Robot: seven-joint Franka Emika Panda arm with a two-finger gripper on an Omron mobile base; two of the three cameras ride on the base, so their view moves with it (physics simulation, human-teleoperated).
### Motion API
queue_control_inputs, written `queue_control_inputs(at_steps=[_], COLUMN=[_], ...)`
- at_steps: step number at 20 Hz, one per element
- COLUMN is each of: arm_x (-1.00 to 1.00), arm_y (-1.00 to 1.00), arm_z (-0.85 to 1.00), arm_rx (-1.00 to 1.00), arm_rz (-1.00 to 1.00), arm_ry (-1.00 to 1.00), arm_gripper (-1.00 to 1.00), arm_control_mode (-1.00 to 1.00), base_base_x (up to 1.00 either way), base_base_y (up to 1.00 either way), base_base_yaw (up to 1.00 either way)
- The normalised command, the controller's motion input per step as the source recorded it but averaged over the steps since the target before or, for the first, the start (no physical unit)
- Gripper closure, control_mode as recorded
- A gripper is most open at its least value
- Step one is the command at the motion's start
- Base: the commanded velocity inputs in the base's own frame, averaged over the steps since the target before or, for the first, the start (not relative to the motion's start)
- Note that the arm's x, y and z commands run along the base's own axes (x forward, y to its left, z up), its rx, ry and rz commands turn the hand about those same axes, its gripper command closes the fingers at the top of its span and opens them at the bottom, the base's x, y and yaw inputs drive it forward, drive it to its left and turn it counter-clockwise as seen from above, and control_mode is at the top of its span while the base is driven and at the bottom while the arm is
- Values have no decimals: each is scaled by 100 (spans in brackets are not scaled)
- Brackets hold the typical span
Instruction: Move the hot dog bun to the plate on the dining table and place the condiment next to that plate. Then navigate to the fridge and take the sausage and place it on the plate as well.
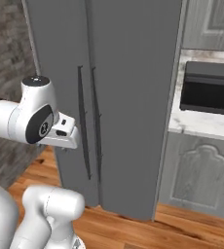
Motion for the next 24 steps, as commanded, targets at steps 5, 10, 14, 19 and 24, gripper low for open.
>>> queue_control_inputs(at_steps=[5, 10, 14, 19, 24], arm_x=[0, 0, 2, 42, 56], arm_y=[0, 0, 34, 7, 0], arm_z=[0, 0, -1, 0, 0], arm_rx=[0, 0, -1, -7, -5], arm_rz=[0, 0, -13, -22, -20], arm_ry=[0, 0, 4, 1, 1], arm_gripper=[-100, -100, -100, -100, -100], arm_control_mode=[100, 100, -100, -100, -100], base_base_x=[1, 0, 0, 0, 0], base_base_y=[78, 76, 38, 0, 0], base_base_yaw=[-26, -26, -13, 0, 0])
